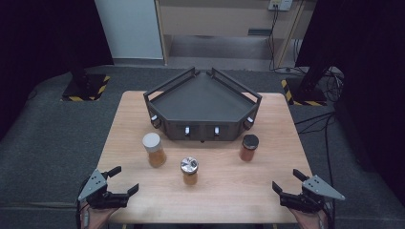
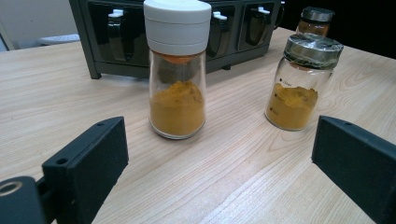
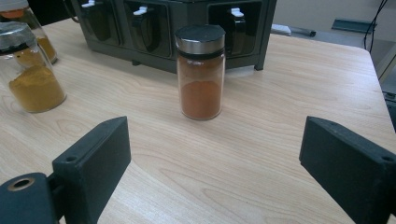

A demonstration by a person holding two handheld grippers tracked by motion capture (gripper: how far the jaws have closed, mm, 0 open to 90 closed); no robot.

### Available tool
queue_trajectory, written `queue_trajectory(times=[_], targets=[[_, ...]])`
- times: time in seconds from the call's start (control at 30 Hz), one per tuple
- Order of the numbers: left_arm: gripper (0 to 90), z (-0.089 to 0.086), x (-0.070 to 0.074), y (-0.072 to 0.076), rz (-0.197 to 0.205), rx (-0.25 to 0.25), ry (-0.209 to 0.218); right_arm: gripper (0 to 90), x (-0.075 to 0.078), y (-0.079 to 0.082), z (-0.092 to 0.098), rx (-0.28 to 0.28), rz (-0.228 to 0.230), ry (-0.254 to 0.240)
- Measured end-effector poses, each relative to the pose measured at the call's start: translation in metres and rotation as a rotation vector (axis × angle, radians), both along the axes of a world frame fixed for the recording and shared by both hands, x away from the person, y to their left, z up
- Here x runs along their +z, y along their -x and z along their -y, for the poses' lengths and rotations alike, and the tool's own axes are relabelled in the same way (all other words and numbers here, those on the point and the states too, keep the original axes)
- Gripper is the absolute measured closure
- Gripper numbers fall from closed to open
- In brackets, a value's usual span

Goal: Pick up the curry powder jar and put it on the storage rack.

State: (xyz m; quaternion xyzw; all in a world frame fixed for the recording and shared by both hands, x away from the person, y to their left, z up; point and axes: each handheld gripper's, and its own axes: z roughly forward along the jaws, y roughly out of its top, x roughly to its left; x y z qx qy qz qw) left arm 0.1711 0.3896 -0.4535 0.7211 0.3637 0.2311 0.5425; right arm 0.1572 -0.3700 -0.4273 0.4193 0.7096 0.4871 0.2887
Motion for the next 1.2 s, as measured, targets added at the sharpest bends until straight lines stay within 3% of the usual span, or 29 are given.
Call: queue_trajectory(times=[1.2], targets=[[2.8, 0.0001, 0.0007, -0.0024, -0.017, -0.012, -0.001, 8.2, 0.0000, -0.0028, 0.0009, 0.048, -0.009, 0.011]])
